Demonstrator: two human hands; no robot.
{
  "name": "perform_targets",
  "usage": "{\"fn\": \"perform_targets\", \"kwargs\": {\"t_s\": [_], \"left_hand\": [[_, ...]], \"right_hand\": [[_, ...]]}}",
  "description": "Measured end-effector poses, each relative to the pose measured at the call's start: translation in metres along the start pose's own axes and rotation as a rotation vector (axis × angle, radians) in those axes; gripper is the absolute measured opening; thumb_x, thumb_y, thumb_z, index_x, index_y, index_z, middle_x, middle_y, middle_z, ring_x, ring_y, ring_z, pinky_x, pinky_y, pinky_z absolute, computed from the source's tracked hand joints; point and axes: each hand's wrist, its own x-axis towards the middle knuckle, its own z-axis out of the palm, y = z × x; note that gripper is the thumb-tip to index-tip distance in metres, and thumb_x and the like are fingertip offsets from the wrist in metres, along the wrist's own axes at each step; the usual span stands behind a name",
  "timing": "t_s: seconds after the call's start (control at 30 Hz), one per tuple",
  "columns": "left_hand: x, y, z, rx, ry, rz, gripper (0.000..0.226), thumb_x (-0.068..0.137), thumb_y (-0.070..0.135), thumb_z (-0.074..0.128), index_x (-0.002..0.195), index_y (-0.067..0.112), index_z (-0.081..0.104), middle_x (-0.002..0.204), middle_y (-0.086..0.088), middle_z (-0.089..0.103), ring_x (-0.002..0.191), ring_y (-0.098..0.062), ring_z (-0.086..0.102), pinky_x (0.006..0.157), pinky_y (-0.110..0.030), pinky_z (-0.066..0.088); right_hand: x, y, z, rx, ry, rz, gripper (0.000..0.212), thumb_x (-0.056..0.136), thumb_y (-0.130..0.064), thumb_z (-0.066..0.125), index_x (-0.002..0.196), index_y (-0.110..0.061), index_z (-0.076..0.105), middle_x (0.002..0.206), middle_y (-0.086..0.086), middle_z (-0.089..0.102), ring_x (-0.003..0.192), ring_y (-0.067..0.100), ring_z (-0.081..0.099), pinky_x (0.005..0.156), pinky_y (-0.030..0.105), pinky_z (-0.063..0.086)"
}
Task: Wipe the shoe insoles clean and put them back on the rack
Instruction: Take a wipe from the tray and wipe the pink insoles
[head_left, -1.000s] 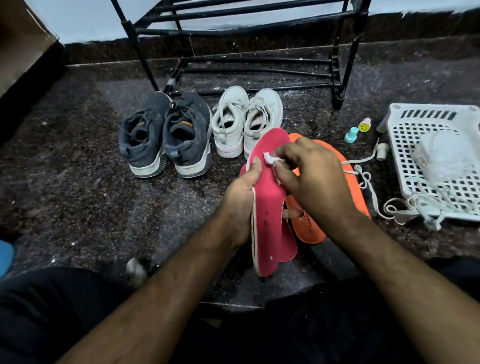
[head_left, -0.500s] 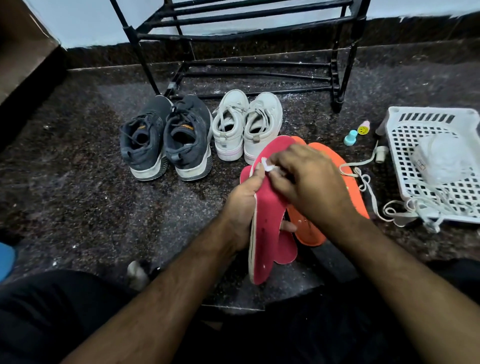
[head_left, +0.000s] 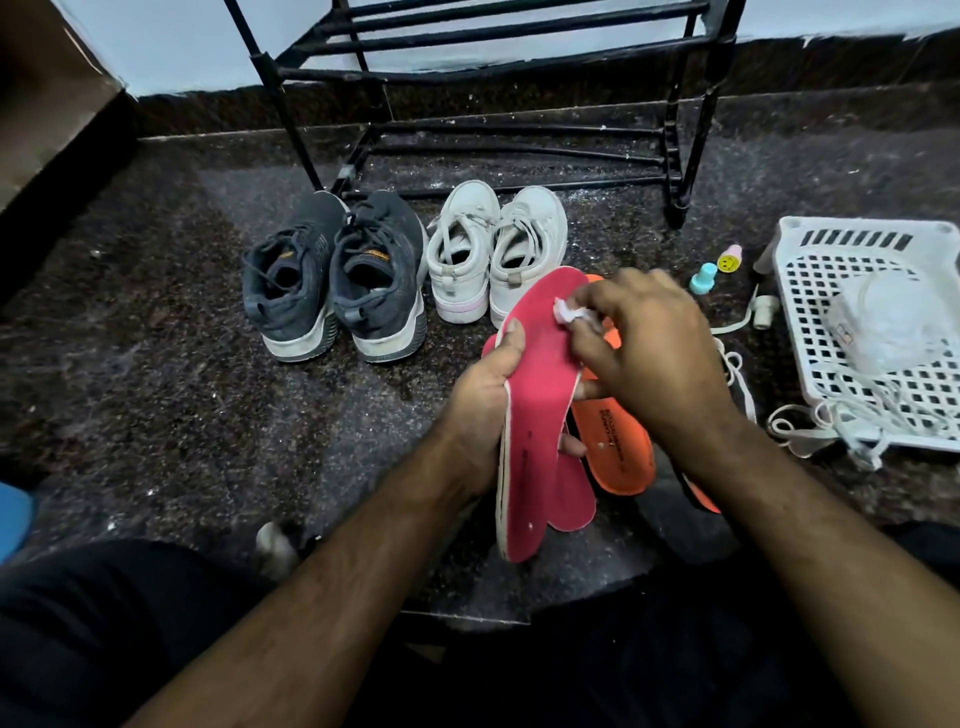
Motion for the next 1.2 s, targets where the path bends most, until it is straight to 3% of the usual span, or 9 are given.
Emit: {"fn": "perform_targets", "kwargs": {"t_s": [0.13, 0.3, 0.5, 0.63, 0.8, 0.93, 1.0, 1.1, 1.2], "left_hand": [[0.002, 0.0, -0.002, -0.038, 0.031, -0.015, 0.069, 0.101, 0.061, 0.022, 0.106, 0.004, 0.06, 0.067, -0.01, 0.071, 0.042, -0.025, 0.065, 0.038, -0.035, 0.054], [0.004, -0.007, -0.001, 0.077, 0.049, 0.026, 0.065, 0.1, 0.063, 0.025, 0.129, 0.018, 0.061, 0.092, -0.019, 0.075, 0.039, -0.027, 0.061, 0.04, -0.029, 0.05], [0.007, -0.009, -0.004, 0.068, 0.104, 0.022, 0.062, 0.1, 0.06, 0.034, 0.108, 0.009, 0.068, 0.065, -0.015, 0.068, 0.034, -0.024, 0.056, 0.035, -0.027, 0.047], [0.003, -0.011, -0.003, 0.155, 0.042, 0.028, 0.068, 0.1, 0.063, 0.027, 0.127, 0.012, 0.061, 0.093, -0.022, 0.074, 0.039, -0.026, 0.057, 0.043, -0.027, 0.048], [0.008, -0.011, -0.005, 0.073, 0.056, 0.004, 0.067, 0.096, 0.069, 0.029, 0.114, 0.016, 0.065, 0.066, -0.013, 0.068, 0.036, -0.021, 0.055, 0.038, -0.028, 0.047], [0.008, -0.012, -0.008, 0.093, -0.009, 0.01, 0.077, 0.095, 0.071, 0.015, 0.121, 0.017, 0.063, 0.085, -0.02, 0.074, 0.037, -0.025, 0.056, 0.041, -0.027, 0.048], [0.007, -0.008, -0.007, 0.043, -0.013, 0.013, 0.075, 0.096, 0.07, 0.015, 0.12, 0.016, 0.062, 0.079, -0.016, 0.074, 0.038, -0.025, 0.06, 0.039, -0.03, 0.05], [0.008, -0.003, -0.008, -0.044, -0.017, -0.009, 0.074, 0.097, 0.068, 0.014, 0.115, 0.012, 0.059, 0.072, -0.008, 0.073, 0.05, -0.023, 0.068, 0.042, -0.037, 0.055], [0.012, -0.003, -0.01, -0.094, -0.026, 0.012, 0.074, 0.098, 0.068, 0.018, 0.133, 0.015, 0.056, 0.101, -0.007, 0.074, 0.081, -0.024, 0.073, 0.056, -0.048, 0.059]], "right_hand": [[-0.02, -0.022, 0.008, 0.005, -0.189, -0.189, 0.016, 0.082, -0.03, 0.063, 0.094, -0.021, 0.068, 0.084, 0.002, 0.063, 0.084, 0.027, 0.057, 0.072, 0.04, 0.045], [0.001, 0.006, 0.0, 0.029, 0.029, 0.048, 0.016, 0.084, -0.028, 0.062, 0.096, -0.018, 0.065, 0.089, 0.004, 0.065, 0.086, 0.027, 0.054, 0.077, 0.041, 0.043], [-0.011, -0.017, 0.008, 0.089, -0.1, -0.11, 0.014, 0.085, -0.028, 0.061, 0.094, -0.018, 0.063, 0.086, 0.002, 0.064, 0.084, 0.026, 0.058, 0.075, 0.04, 0.045], [0.005, 0.009, -0.002, 0.188, 0.116, 0.056, 0.013, 0.09, -0.023, 0.065, 0.102, -0.018, 0.067, 0.093, 0.002, 0.065, 0.086, 0.023, 0.062, 0.08, 0.043, 0.05], [-0.004, -0.013, 0.011, 0.232, -0.066, -0.179, 0.017, 0.092, -0.014, 0.066, 0.108, -0.01, 0.071, 0.097, 0.005, 0.064, 0.091, 0.017, 0.06, 0.08, 0.026, 0.044], [0.008, 0.005, 0.003, 0.218, 0.051, 0.008, 0.019, 0.09, -0.014, 0.065, 0.107, -0.013, 0.072, 0.097, 0.005, 0.063, 0.088, 0.021, 0.062, 0.079, 0.029, 0.045], [0.001, -0.003, 0.002, 0.216, -0.02, -0.042, 0.02, 0.089, -0.017, 0.063, 0.106, -0.014, 0.073, 0.093, 0.005, 0.062, 0.084, 0.022, 0.062, 0.076, 0.035, 0.049], [-0.016, -0.023, 0.006, 0.188, -0.234, -0.208, 0.022, 0.085, -0.02, 0.06, 0.103, -0.018, 0.073, 0.086, 0.001, 0.059, 0.078, 0.022, 0.061, 0.068, 0.034, 0.047], [-0.008, -0.009, 0.001, 0.18, -0.225, -0.121, 0.023, 0.083, -0.025, 0.06, 0.102, -0.023, 0.074, 0.086, -0.002, 0.058, 0.08, 0.021, 0.061, 0.072, 0.04, 0.052]]}}
